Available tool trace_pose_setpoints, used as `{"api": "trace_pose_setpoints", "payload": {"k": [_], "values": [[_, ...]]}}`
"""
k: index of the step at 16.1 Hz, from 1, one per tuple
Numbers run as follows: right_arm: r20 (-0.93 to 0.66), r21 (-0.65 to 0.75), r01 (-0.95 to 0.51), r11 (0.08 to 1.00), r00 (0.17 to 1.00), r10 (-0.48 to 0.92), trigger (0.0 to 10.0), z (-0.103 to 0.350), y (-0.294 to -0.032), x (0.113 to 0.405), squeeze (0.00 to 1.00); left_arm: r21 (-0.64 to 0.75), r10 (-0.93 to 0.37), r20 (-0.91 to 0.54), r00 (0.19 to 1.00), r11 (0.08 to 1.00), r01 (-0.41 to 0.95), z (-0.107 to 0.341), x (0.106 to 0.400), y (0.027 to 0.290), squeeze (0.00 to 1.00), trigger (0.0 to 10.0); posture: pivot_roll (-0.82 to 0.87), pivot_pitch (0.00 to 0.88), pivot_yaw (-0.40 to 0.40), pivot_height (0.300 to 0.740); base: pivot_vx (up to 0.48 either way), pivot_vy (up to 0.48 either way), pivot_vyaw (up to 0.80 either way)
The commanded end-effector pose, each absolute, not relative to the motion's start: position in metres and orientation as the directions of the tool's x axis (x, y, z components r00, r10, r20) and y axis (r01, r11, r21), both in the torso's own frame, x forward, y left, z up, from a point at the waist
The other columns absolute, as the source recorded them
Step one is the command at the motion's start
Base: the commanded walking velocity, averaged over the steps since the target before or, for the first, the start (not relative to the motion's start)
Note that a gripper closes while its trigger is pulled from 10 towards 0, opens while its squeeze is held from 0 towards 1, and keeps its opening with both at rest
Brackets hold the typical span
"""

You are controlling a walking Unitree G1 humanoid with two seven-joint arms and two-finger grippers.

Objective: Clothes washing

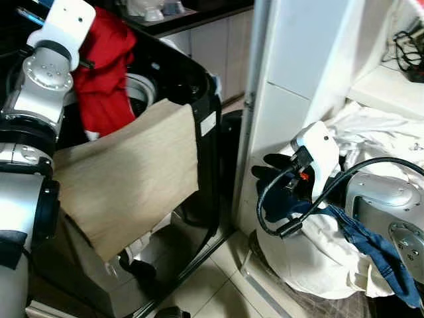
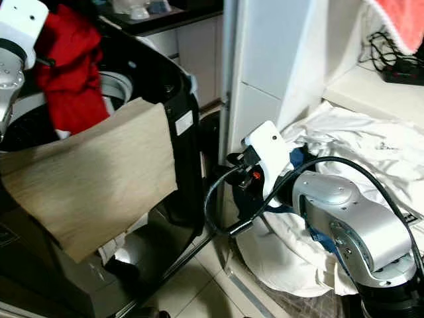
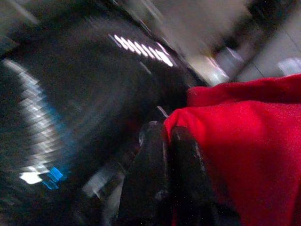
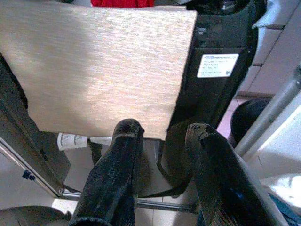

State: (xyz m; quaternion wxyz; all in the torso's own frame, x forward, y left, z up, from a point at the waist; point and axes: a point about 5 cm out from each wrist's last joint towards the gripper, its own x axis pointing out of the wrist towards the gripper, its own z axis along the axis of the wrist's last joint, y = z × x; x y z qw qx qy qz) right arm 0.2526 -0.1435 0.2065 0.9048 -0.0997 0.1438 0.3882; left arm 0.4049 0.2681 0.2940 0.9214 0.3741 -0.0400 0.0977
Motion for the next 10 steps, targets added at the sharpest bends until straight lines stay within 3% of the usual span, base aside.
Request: {"api": "trace_pose_setpoints", "payload": {"k": [1,2,3,4,10], "values": [[-0.329,-0.090,-0.747,0.659,0.647,0.688,10.0,0.208,-0.139,0.251,0.00,0.698,0.144,-0.026,0.989,0.711,-0.086,0.261,0.404,0.272,0.00,10.0,-0.11,0.000,0.068,0.740,0.000,0.000,0.00],[-0.330,-0.091,-0.748,0.657,0.645,0.689,10.0,0.208,-0.139,0.251,0.00,0.670,0.153,-0.068,0.986,0.740,-0.068,0.252,0.403,0.275,0.40,10.0,-0.11,0.000,0.068,0.740,0.000,0.000,0.00],[-0.331,-0.091,-0.749,0.657,0.645,0.689,10.0,0.208,-0.139,0.251,0.00,0.654,0.157,-0.080,0.984,0.753,-0.066,0.250,0.402,0.276,0.89,10.0,-0.11,0.000,0.068,0.740,0.000,0.000,0.00],[-0.331,-0.092,-0.749,0.657,0.645,0.689,10.0,0.208,-0.139,0.251,0.00,0.644,0.161,-0.082,0.983,0.762,-0.071,0.249,0.402,0.276,1.00,10.0,-0.11,0.000,0.068,0.740,0.000,0.000,0.00],[-0.332,-0.106,-0.729,0.676,0.667,0.667,10.0,0.207,-0.142,0.252,0.00,0.612,0.167,-0.041,0.985,0.784,-0.108,0.261,0.403,0.278,1.00,10.0,-0.12,0.000,0.069,0.740,0.000,0.000,0.00]]}}
